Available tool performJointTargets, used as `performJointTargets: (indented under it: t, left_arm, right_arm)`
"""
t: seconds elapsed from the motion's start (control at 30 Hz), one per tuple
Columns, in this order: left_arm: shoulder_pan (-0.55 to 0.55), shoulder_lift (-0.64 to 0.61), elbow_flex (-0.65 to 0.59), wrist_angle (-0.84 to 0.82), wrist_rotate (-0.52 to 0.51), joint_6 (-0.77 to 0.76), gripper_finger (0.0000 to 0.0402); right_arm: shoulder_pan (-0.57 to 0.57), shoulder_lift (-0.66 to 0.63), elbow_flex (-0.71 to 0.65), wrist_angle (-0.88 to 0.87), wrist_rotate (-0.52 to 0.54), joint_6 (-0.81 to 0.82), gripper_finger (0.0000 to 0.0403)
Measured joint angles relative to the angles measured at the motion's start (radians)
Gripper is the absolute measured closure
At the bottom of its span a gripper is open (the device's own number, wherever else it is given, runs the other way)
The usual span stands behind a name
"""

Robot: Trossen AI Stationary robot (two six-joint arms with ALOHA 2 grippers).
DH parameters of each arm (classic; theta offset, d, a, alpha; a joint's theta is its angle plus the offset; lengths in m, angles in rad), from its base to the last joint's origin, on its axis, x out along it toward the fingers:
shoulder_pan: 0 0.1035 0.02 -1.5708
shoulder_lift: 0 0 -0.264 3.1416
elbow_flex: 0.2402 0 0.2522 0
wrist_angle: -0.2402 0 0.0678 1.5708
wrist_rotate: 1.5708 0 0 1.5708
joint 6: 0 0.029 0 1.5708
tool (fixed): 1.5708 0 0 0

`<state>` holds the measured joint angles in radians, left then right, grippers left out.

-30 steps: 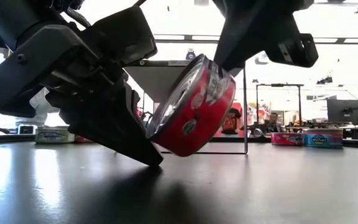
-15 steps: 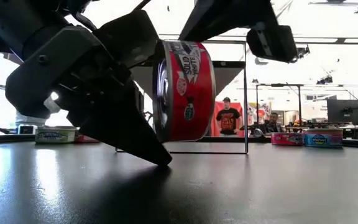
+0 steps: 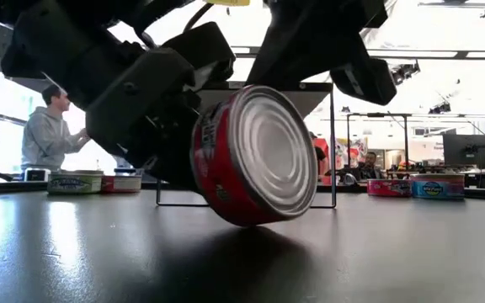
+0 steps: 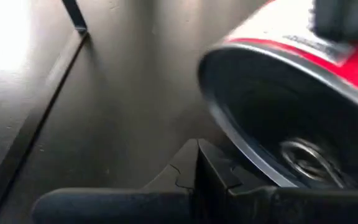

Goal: Stack canned seafood by type on shelf
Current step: Put the red tuna can on the shelf

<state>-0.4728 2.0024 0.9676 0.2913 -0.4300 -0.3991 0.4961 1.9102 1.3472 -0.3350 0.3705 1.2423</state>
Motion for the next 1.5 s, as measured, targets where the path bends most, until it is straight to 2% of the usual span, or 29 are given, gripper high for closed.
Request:
performJointTargets:
  t: [0.13,0.33,0.5,0.6,0.7,0.87,0.97,1.17,1.3,1.5]
  left_arm:
    - [-0.002,-0.002,0.000,-0.020,0.025,0.038,0.0401]
    - [-0.012,-0.066,0.000,-0.179,0.026,0.019,0.0401]
    - [-0.027,-0.150,-0.001,-0.301,0.033,0.001,0.0401]
    - [-0.053,-0.208,-0.001,-0.371,0.033,-0.051,0.0401]
    - [-0.096,-0.273,-0.001,-0.419,0.019,-0.121,0.0401]
    - [-0.195,-0.364,-0.001,-0.458,-0.078,-0.257,0.0401]
    - [-0.251,-0.399,-0.001,-0.458,-0.142,-0.351,0.0401]
    - [-0.328,-0.418,-0.001,-0.456,-0.247,-0.493,0.0401]
    - [-0.348,-0.419,-0.001,-0.443,-0.256,-0.540,0.0401]
    - [-0.361,-0.505,-0.002,-0.344,-0.235,-0.461,0.0401]
  right_arm:
    - [0.000,-0.031,0.000,-0.025,0.001,-0.063,0.0403]
    - [-0.006,-0.113,0.000,-0.023,-0.035,-0.301,0.0403]
    - [-0.042,-0.139,0.000,-0.010,-0.223,-0.583,0.0392]
    - [-0.075,-0.134,0.000,-0.043,-0.359,-0.681,0.0351]
    - [-0.101,-0.129,0.001,-0.121,-0.432,-0.793,0.0281]
    - [-0.126,-0.128,0.001,-0.235,-0.445,-1.040,0.0159]
    - [-0.132,-0.115,0.001,-0.281,-0.432,-1.136,0.0117]
    - [-0.133,-0.097,0.001,-0.285,-0.389,-1.232,0.0105]
    - [-0.133,-0.056,-0.001,-0.291,-0.403,-1.242,0.0105]
    - [-0.119,-0.032,-0.002,-0.284,-0.401,-1.217,0.0117]
